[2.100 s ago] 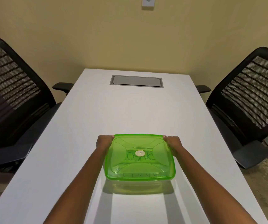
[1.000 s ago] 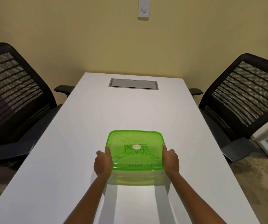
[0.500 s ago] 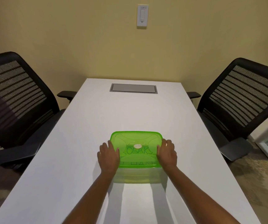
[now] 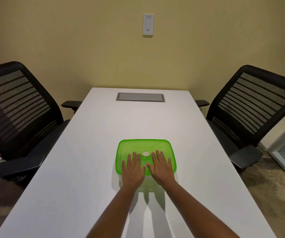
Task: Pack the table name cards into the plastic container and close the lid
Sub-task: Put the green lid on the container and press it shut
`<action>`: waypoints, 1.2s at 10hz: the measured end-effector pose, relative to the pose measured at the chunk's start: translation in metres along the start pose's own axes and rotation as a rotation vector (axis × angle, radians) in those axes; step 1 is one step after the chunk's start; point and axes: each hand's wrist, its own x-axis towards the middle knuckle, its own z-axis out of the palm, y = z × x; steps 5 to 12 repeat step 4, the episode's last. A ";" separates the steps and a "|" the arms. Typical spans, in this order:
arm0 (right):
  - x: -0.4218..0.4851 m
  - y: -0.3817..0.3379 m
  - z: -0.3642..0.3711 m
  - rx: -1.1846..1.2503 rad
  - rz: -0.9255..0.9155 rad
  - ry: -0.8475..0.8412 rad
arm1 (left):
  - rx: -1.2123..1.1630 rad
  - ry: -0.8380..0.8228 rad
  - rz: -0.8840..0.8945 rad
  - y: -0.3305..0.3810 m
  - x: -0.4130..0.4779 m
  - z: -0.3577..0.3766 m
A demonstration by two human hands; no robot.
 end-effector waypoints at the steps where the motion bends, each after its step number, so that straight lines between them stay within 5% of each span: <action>1: -0.004 0.003 0.006 -0.032 0.001 -0.002 | 0.000 -0.004 -0.007 -0.002 -0.003 0.002; 12: -0.005 0.005 -0.001 0.002 0.012 -0.007 | 0.018 0.010 -0.006 -0.002 -0.003 -0.003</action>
